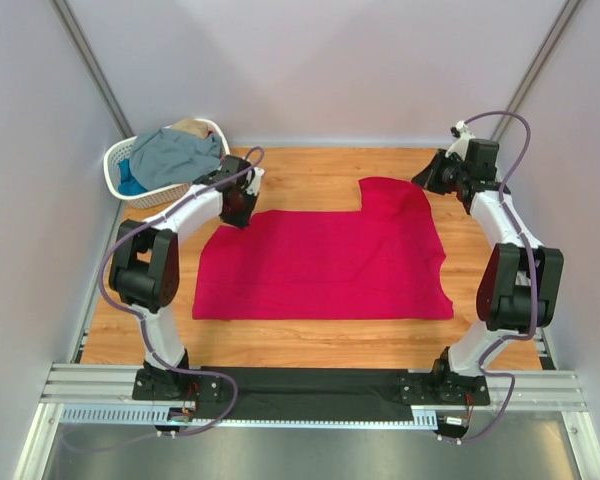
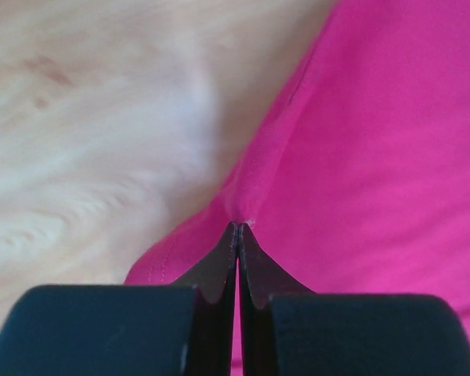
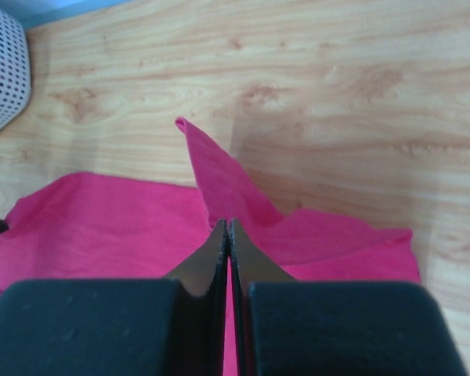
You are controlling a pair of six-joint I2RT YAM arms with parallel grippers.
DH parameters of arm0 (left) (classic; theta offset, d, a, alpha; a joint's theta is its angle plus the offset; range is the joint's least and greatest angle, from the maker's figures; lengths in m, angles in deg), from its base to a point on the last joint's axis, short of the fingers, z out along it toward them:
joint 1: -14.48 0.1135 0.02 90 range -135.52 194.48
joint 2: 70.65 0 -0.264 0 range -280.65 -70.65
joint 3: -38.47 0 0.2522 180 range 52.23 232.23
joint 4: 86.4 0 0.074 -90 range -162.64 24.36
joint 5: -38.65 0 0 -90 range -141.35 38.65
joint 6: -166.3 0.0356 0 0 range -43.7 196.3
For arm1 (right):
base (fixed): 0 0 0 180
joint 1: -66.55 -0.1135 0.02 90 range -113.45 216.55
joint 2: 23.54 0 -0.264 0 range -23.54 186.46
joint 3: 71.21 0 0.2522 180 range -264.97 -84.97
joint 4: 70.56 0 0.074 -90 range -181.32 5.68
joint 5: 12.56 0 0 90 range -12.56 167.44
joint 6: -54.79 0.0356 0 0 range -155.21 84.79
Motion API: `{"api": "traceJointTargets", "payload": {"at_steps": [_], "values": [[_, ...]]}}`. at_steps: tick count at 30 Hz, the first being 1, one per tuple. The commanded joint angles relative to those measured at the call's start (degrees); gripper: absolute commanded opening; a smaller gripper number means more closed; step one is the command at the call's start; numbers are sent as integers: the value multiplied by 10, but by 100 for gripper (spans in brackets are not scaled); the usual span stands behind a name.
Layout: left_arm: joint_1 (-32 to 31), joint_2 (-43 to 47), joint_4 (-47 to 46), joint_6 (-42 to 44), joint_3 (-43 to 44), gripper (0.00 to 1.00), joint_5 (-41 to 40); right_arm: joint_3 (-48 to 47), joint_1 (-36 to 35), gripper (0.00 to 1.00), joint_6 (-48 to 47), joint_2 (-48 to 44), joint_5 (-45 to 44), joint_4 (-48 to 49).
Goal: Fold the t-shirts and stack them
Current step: Fold the tshirt
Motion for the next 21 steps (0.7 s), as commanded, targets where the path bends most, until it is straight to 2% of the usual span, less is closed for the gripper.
{"api": "traceJointTargets", "payload": {"at_steps": [1, 2, 3, 6, 10, 13, 17, 21], "values": [[-46, 63, 6, -62, -52, 3, -22, 15, -2, 0, -15, -46, -32, -47], [-58, 64, 15, -74, -75, 5, -23, 15, -2, 0, -16, -50, -39, -58], [-79, 62, 24, -82, -82, 11, -35, 14, -2, 0, -17, -54, -51, -68], [-94, 68, 55, -102, -102, 34, -38, 10, -2, 0, -12, -56, -59, -97], [-92, 115, 61, -106, -108, 45, -72, -1, -2, 0, -7, -50, -49, -121], [-81, 134, 54, -111, -85, 48, -50, -1, -2, 0, -2, -44, -41, -122], [-60, 105, 42, -80, -59, 48, -44, 4, -2, 0, -4, -44, -39, -122], [-5, 49, 46, -68, -37, 42, 29, 11, -2, 0, -9, -47, -39, -123]]}}
